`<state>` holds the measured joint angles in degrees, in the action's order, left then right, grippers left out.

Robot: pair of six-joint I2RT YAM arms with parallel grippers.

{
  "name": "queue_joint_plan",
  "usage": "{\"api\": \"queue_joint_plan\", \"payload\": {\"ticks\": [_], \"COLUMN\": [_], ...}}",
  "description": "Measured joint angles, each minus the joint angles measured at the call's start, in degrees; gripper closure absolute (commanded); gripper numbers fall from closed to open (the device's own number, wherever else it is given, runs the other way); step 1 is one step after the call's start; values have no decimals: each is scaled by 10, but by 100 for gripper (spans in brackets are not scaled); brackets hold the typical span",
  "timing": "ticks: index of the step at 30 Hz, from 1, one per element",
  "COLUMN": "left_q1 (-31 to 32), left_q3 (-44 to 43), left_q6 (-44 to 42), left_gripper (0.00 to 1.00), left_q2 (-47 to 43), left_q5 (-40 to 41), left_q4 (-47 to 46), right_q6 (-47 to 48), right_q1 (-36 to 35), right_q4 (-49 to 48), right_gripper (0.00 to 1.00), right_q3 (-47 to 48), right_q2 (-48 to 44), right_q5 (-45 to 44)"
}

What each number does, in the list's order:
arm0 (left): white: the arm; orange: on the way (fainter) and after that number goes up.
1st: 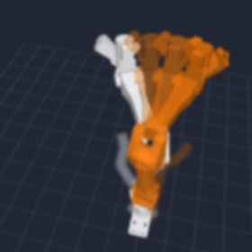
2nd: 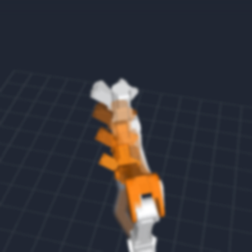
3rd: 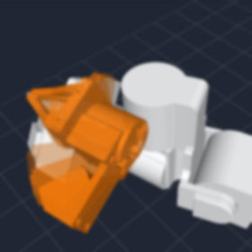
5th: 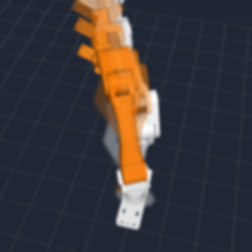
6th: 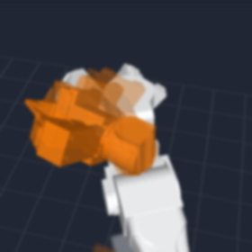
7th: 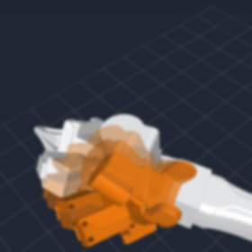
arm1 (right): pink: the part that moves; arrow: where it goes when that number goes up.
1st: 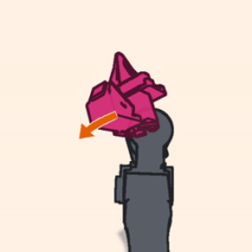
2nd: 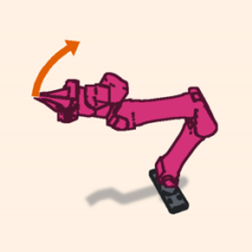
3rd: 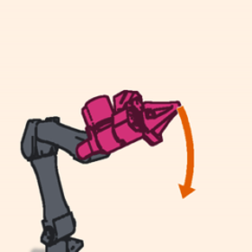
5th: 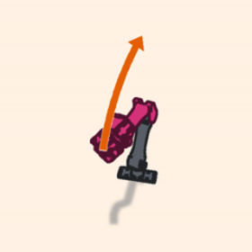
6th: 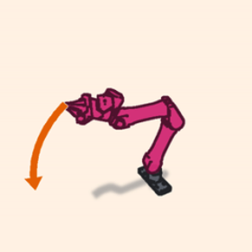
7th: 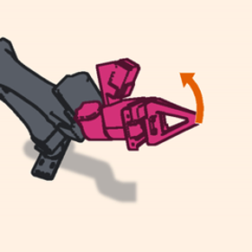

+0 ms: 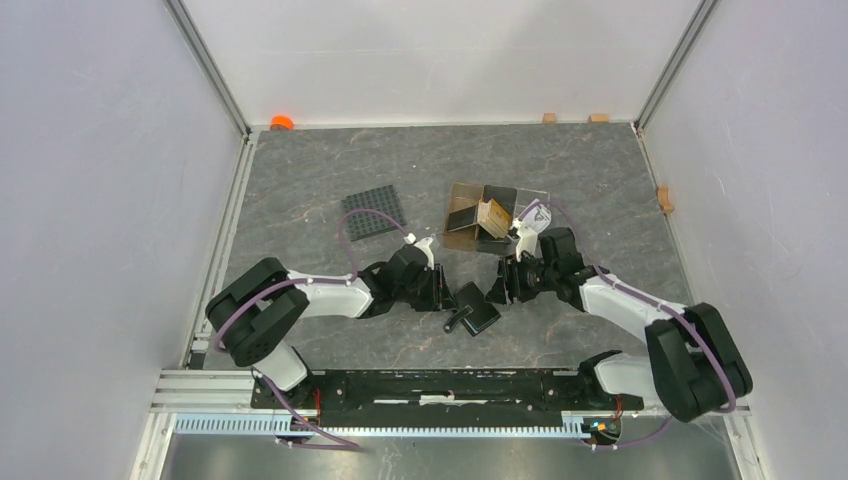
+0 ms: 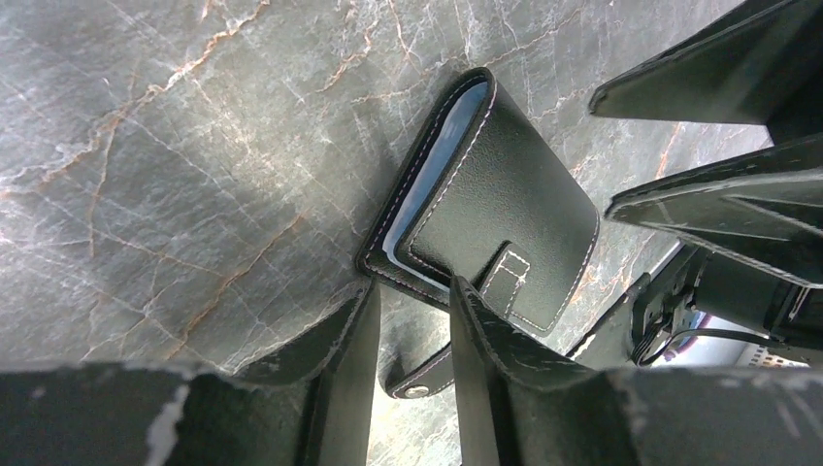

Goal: Put the credit cards into the card holder
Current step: Turn over the card holder at the center of the board.

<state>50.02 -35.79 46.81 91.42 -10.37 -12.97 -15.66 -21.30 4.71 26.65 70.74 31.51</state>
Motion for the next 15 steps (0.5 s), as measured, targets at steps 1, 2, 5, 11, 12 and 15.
{"api": "queue_joint_plan", "payload": {"ticks": [1, 2, 5, 11, 12, 15], "left_q1": [0, 0, 0, 0, 0, 0], "left_q3": [-1, -2, -3, -2, -2, 2], "left_q6": [0, 0, 0, 0, 0, -1], "left_gripper": [62, 64, 66, 67, 67, 70], "left_q2": [2, 4, 9, 11, 11, 13], "left_q5": [0, 1, 2, 4, 4, 4], "left_q4": [0, -1, -7, -9, -10, -22], "right_q6": [2, 5, 6, 3, -1, -18], "right_q1": [0, 1, 1, 0, 0, -4], "right_q4": [-5, -9, -23, -59, -66, -92], "right_gripper": [40, 41, 43, 44, 44, 44], "right_q3": [0, 0, 0, 0, 0, -9], "right_q2": [12, 26, 55, 95, 99, 109], "right_q5": [6, 14, 36, 86, 93, 111]}}
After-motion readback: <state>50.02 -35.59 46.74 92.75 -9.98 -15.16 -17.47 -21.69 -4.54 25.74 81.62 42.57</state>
